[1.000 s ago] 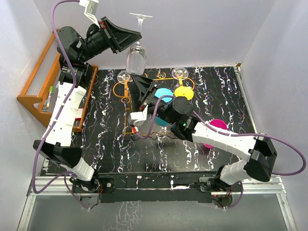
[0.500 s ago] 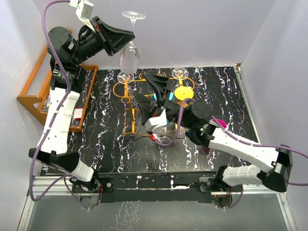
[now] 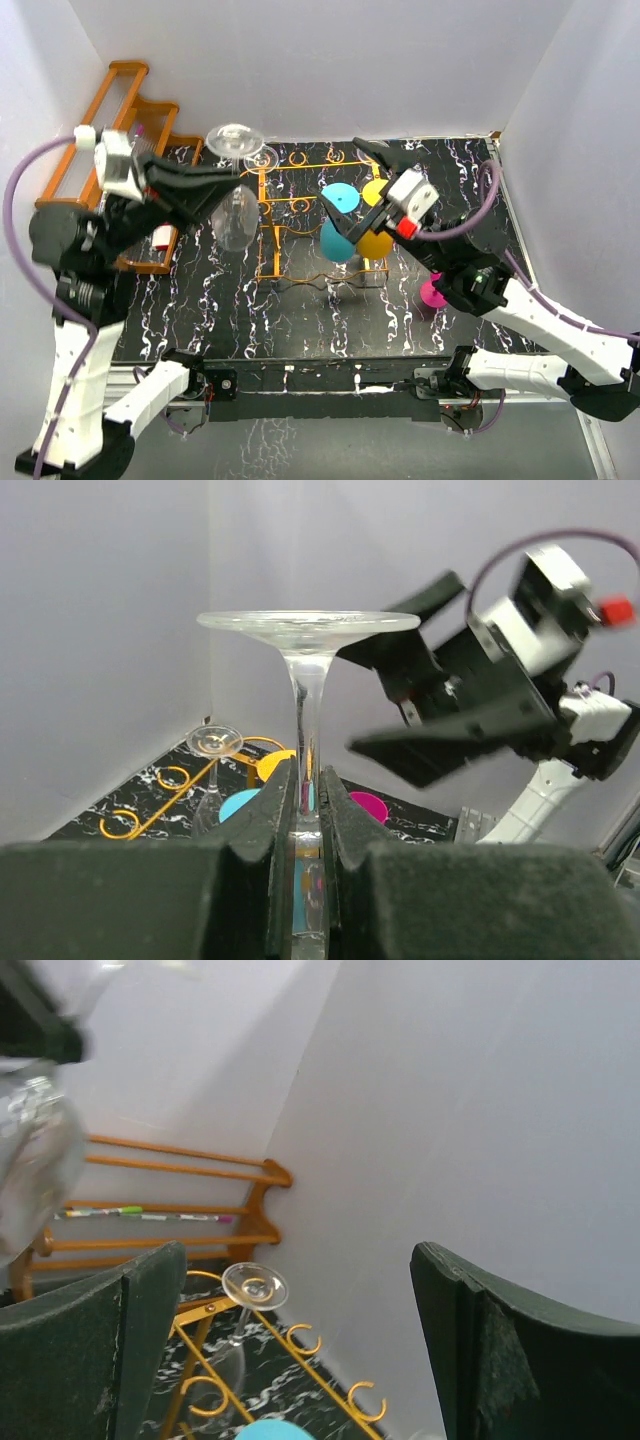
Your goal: Place the wine glass upside down on the wine glass rack
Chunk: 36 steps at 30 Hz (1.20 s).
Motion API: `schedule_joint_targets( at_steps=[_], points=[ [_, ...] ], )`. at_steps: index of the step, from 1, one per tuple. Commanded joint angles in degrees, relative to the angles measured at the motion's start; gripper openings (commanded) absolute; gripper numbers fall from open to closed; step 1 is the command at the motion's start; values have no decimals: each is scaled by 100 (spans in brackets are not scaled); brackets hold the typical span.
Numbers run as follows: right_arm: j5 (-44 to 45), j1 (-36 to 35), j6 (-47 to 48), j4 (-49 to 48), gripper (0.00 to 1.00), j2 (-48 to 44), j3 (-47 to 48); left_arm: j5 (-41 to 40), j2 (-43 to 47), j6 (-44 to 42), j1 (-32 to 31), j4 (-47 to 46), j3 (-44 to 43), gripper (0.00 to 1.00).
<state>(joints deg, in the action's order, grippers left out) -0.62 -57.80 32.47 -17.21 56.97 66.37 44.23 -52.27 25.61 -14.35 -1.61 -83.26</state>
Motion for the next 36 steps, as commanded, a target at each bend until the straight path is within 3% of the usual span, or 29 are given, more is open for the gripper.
schedule_joint_targets(
  at_steps=[1,4,9,14,32,36],
  points=[
    [1239,-5,-1659,1017,98,-42,656,-405,945,493,28,-909,1333,0],
    [1211,-9,-1945,1086,98,-141,594,-604,1511,744,34,-1565,2333,0],
    [1153,-12,-2219,1055,98,-205,447,-826,1944,406,34,-2214,3415,0],
    [1200,-12,-2264,1092,98,-202,378,-915,1975,150,36,-2611,4008,0],
    [1653,-8,-1894,1221,98,-122,293,-898,1649,90,26,-3072,4840,0],
    [1821,-12,-2195,1878,98,51,688,-880,1520,-61,21,-3036,4890,0]
  ],
)
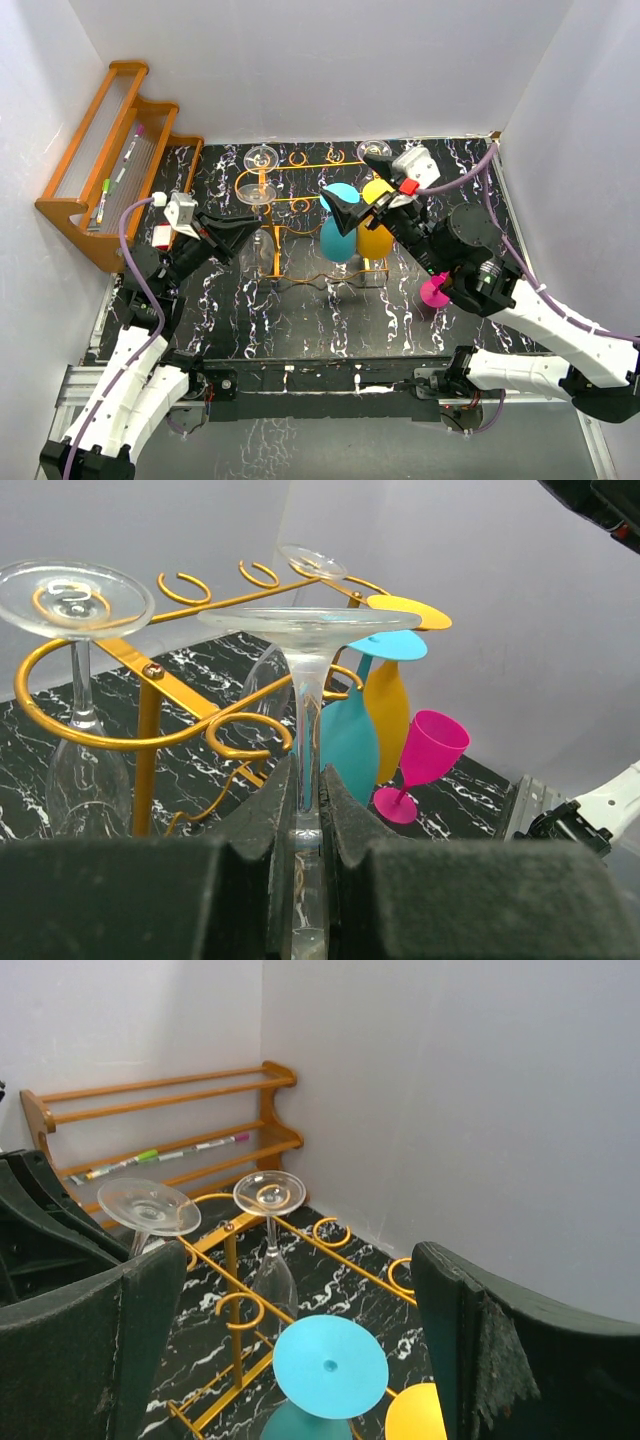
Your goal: Place the wine glass upside down on the wine glass rack
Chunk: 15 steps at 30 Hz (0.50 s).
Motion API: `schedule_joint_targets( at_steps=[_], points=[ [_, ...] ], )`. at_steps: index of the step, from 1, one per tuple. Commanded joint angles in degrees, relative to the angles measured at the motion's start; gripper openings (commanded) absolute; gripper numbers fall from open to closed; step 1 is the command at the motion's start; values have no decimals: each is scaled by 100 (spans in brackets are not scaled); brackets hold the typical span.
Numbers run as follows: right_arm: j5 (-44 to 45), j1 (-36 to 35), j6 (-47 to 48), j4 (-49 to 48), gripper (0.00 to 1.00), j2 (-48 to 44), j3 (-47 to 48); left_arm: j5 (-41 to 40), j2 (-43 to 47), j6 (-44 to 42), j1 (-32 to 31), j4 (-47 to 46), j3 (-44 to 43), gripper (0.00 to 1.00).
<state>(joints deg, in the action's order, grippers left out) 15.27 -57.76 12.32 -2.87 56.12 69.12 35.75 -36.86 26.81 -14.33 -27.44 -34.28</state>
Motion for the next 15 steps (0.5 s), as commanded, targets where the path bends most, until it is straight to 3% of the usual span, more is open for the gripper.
schedule_joint_targets(
  at_steps=[1,5,15],
  points=[
    [258,-16,-288,856,98,228,595,-11,-41,-206,20,-478,26,0],
    [405,-15,-431,1399,98,342,942,-22,-168,-291,18,-572,102,0],
    [600,-16,-415,904,98,-274,462,-148,-317,-499,22,-691,277,0]
  ],
)
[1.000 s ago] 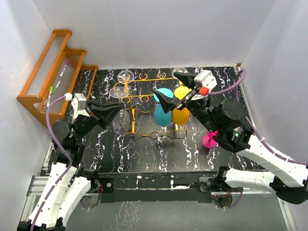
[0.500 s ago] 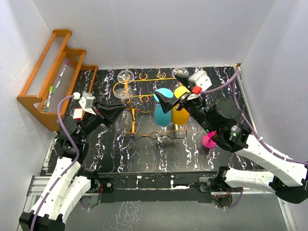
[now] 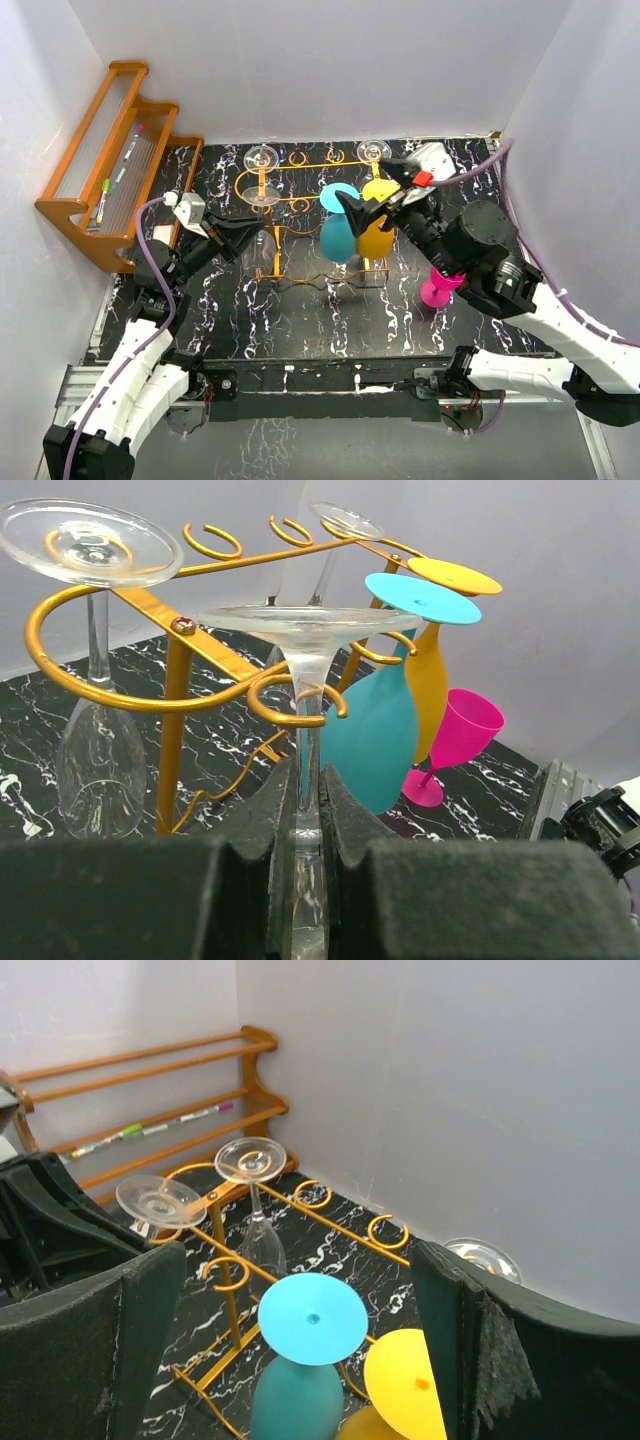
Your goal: Place the wine glass upside down on the wine glass rack
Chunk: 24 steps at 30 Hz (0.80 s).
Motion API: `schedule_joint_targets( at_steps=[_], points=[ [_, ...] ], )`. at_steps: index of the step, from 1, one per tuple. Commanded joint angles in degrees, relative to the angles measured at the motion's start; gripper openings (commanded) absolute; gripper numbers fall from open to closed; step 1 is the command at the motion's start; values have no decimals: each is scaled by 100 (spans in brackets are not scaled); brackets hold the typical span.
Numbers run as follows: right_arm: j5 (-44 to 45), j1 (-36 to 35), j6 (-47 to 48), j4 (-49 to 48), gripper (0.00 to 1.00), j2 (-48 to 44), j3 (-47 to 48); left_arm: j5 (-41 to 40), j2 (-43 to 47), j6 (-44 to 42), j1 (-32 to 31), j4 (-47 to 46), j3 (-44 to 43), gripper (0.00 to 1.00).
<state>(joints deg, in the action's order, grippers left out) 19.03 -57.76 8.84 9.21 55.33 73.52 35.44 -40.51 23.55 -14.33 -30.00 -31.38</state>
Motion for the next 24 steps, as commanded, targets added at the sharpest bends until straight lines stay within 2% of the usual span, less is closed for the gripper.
schedule_joint_targets(
  at_steps=[1,6,10,11,14,17,19,20,24],
  points=[
    [269,-10,-109,-290,98,-212,10,-133,30,-175,18,-433,-8,0],
    [823,-15,-483,-176,98,-314,-164,-244,-27,-193,18,-423,53,0],
    [563,-14,-904,24,98,-753,-652,-283,-3,-149,22,-280,109,0],
    [853,-6,-1256,-48,98,-905,-851,-279,-1,-153,23,-225,111,1],
    [1466,-8,-1869,-30,98,-1286,-1215,-262,32,-216,23,-47,105,11],
    [2837,-8,-2612,517,99,-1470,-1256,-232,22,-226,18,43,101,17],
    [3868,-6,-3714,1612,98,-1461,-1079,-271,-27,-179,19,51,99,17],
    [4111,-7,-4323,2319,98,-1393,-930,-296,-46,-155,19,55,101,17],
    [4290,-8,-7348,5718,98,-700,-202,-319,-17,-50,18,-73,165,17]
  ],
)
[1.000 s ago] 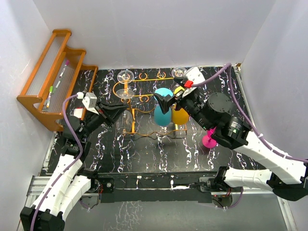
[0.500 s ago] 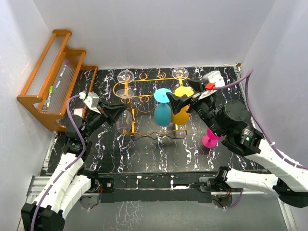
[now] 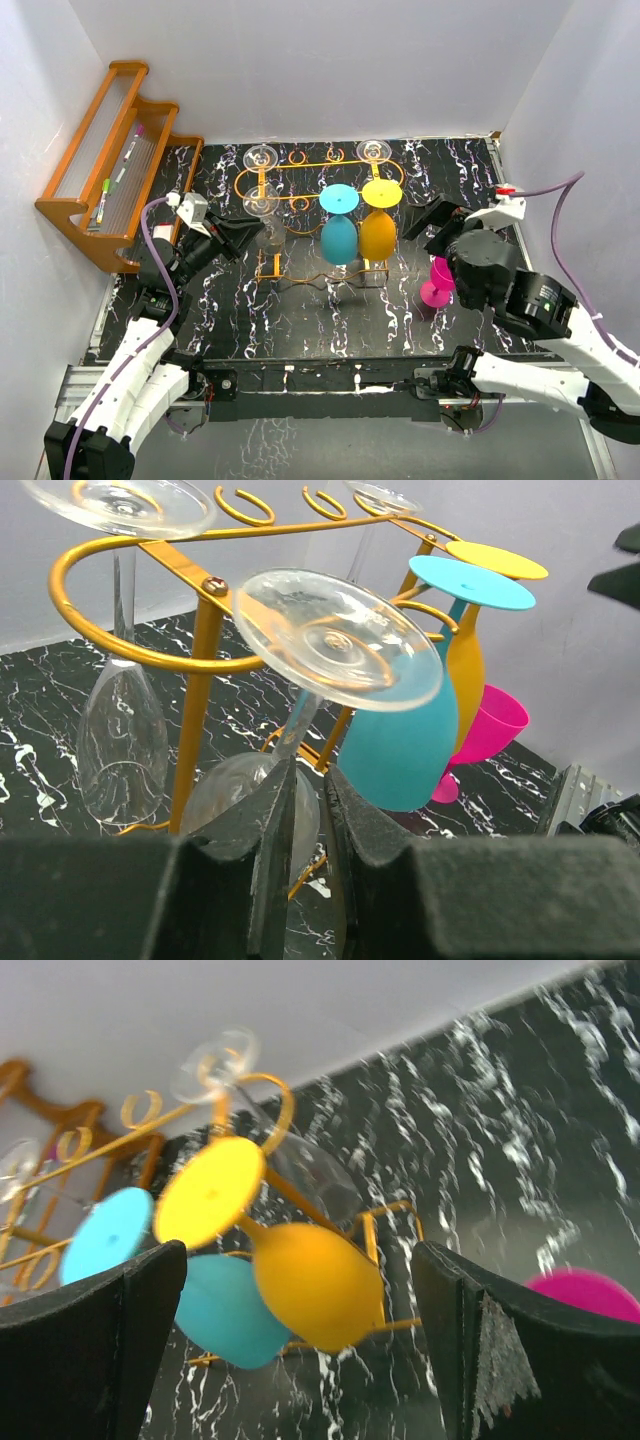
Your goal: Place the wine glass upside down on the wine glass rack
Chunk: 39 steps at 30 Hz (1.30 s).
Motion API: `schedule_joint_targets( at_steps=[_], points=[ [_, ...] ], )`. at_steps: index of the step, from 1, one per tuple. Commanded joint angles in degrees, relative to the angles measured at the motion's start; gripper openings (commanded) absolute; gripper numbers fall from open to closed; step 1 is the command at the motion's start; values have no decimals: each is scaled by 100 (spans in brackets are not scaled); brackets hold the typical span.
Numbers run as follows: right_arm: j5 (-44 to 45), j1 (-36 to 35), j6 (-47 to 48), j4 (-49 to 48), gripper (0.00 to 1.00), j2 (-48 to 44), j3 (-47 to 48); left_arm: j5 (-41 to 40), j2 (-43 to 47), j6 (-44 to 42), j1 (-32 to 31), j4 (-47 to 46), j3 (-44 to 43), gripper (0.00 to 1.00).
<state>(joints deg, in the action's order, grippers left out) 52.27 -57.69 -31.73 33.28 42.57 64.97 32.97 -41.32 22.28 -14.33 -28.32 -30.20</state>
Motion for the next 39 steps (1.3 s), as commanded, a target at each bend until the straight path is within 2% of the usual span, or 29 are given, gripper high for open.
schedule_joint_targets(
  at_steps=[1,3,6,8,9,12,17,23,27,29,34,36,39],
  points=[
    [909,-9,-3720,3780,98,678,705,-64,77,102,25,-241,61,17],
    [680,-11,-4032,4046,95,599,568,-68,116,120,20,-194,58,17],
    [467,1,-4506,4131,69,64,125,-107,226,58,22,-57,49,17],
    [405,-5,-4702,4238,53,-207,-102,-200,305,5,18,160,-14,22],
    [368,-5,-4752,4285,51,-283,-175,-251,348,-29,20,298,-53,25],
    [260,21,-4859,4355,50,-315,-358,-395,505,-62,24,666,-151,29],
    [491,39,-4993,4354,49,4,-609,-602,670,-73,22,1190,-354,32],
    [770,91,-5180,4201,42,507,-656,-827,736,-309,18,1620,-579,34],
    [767,380,-4563,3782,41,569,-589,-962,772,-399,18,1654,-545,34],
    [499,765,-3729,3103,42,589,-698,-1016,783,-412,23,1675,-534,34],
    [-1084,2802,-1665,1220,44,551,-1217,-1062,853,-482,18,1761,-574,36],
    [-1709,3373,-1265,827,44,579,-1292,-1110,847,-545,18,1927,-667,37],
    [-2142,3741,-1070,733,44,910,-1179,-1176,872,-622,18,2092,-802,38]
  ],
)
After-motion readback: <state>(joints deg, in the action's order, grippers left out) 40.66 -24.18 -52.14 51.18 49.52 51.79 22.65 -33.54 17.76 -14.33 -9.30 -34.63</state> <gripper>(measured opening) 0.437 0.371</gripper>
